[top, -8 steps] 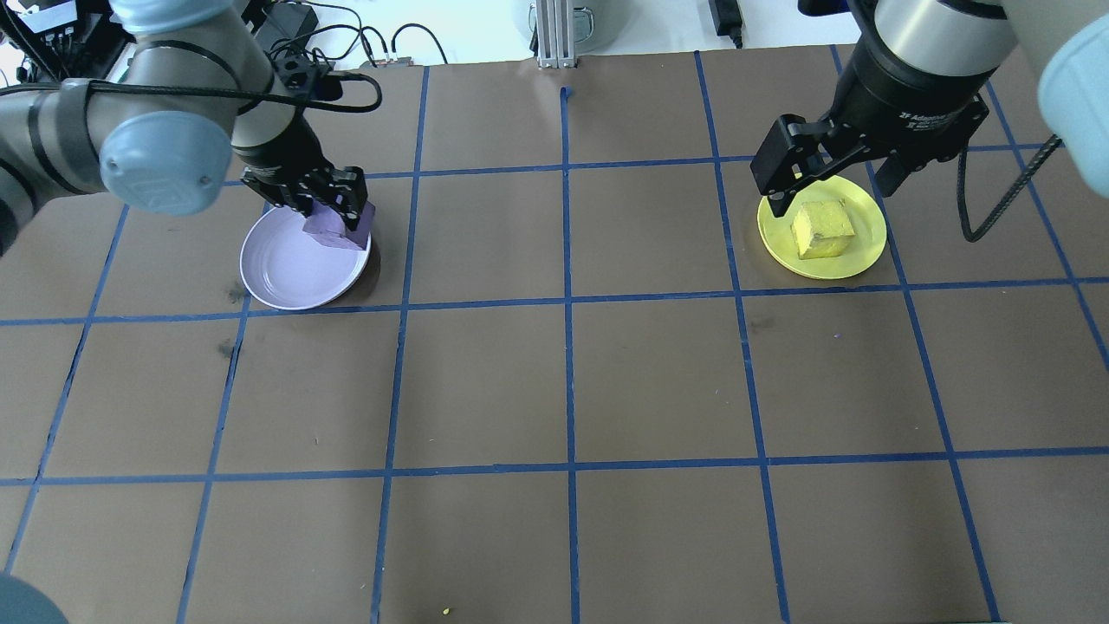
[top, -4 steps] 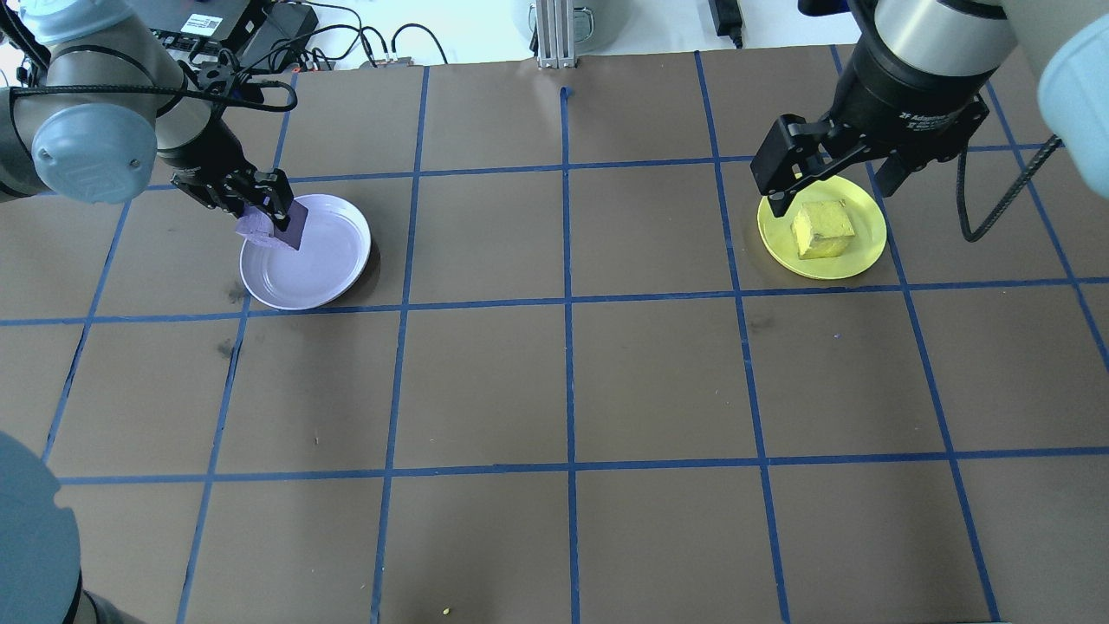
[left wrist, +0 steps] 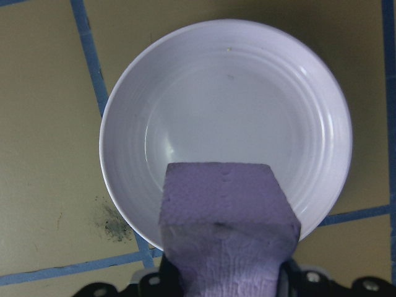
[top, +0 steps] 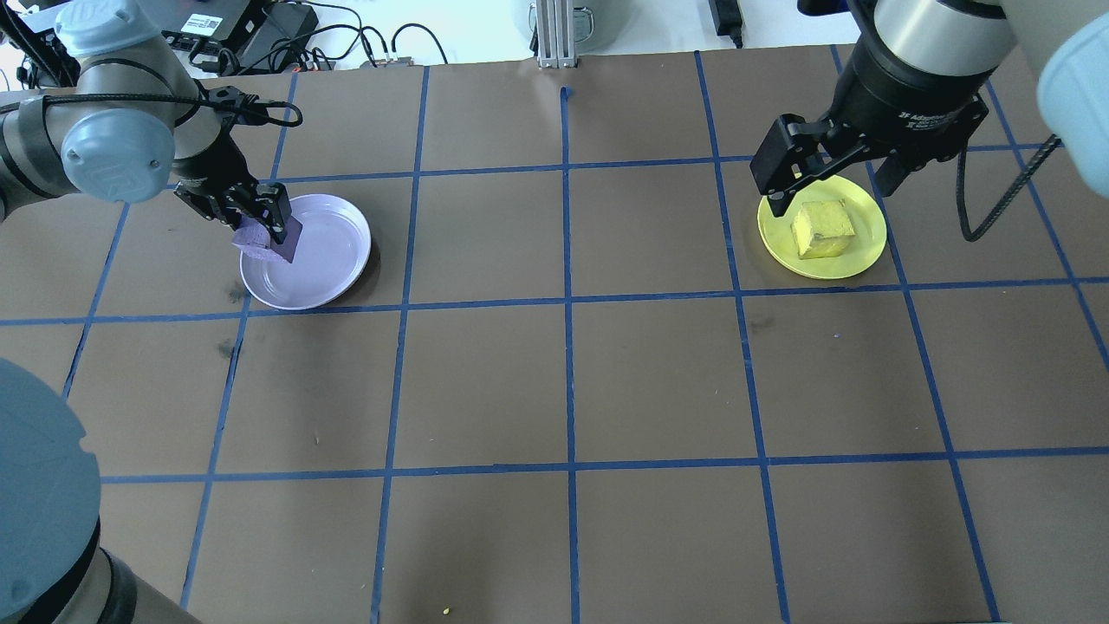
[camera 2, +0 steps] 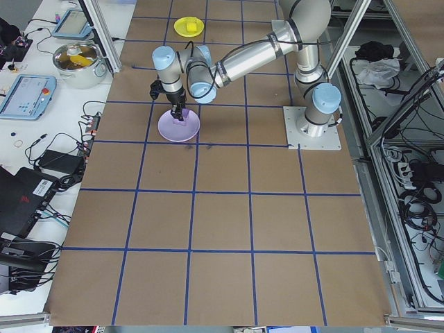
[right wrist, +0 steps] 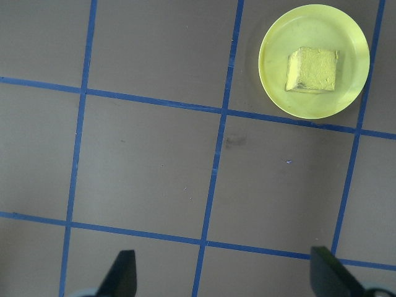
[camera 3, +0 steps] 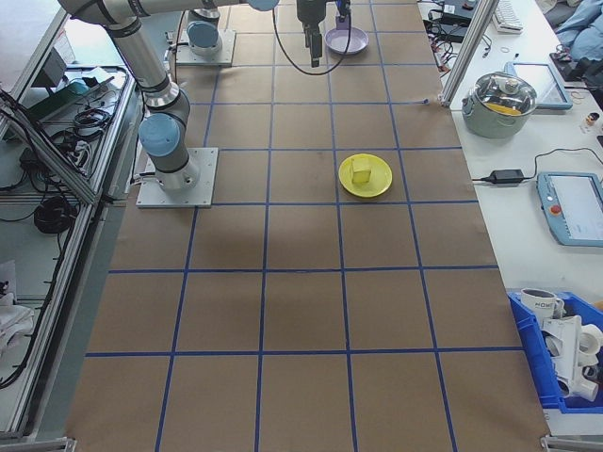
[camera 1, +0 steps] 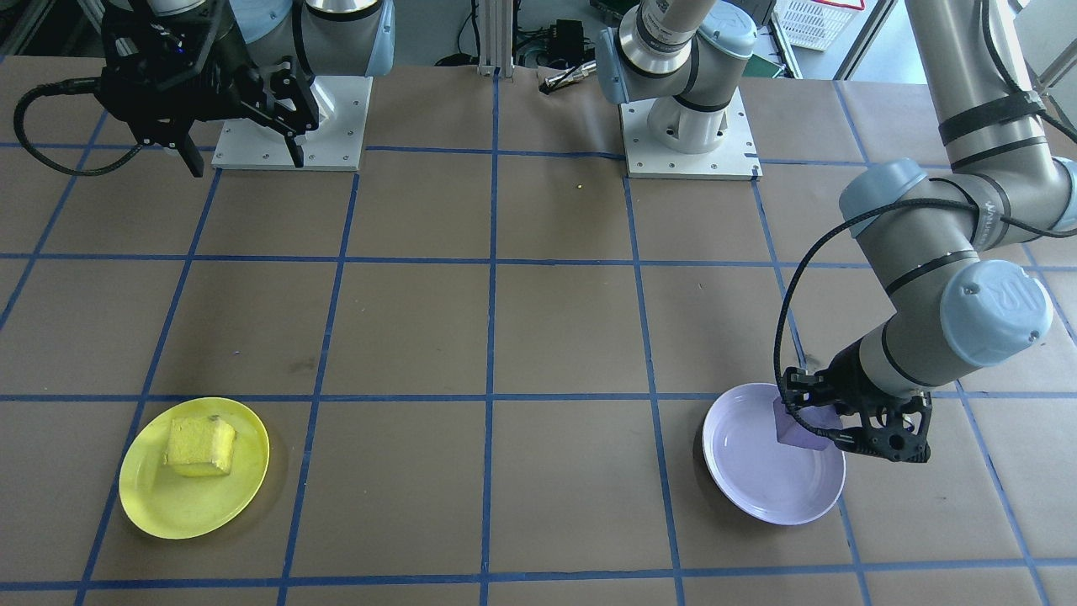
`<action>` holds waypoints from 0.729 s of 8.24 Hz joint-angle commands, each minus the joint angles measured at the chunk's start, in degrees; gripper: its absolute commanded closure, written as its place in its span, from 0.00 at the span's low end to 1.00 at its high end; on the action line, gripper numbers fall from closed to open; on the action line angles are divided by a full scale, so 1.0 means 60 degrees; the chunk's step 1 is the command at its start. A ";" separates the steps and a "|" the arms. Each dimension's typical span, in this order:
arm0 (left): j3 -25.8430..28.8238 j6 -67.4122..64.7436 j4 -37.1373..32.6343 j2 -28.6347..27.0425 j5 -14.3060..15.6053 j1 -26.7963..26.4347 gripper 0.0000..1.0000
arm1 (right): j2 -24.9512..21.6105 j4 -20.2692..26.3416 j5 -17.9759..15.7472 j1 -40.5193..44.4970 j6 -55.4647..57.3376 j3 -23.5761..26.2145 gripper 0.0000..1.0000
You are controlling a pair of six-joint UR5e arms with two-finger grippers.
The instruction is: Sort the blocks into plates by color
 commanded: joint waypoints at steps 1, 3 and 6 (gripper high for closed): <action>0.0109 -0.0356 0.0013 -0.0058 0.0016 0.0003 0.00 | 0.0000 0.0006 -0.0006 -0.0014 0.0000 0.0000 0.00; 0.0094 -0.0635 -0.0205 0.0496 -0.0012 -0.0128 0.00 | 0.0000 -0.0009 -0.0006 0.0000 0.0000 0.0000 0.00; 0.0094 -0.2213 -0.1638 0.2235 -0.0231 -0.0390 0.00 | 0.0000 -0.0009 0.0008 0.0000 0.0014 0.0000 0.00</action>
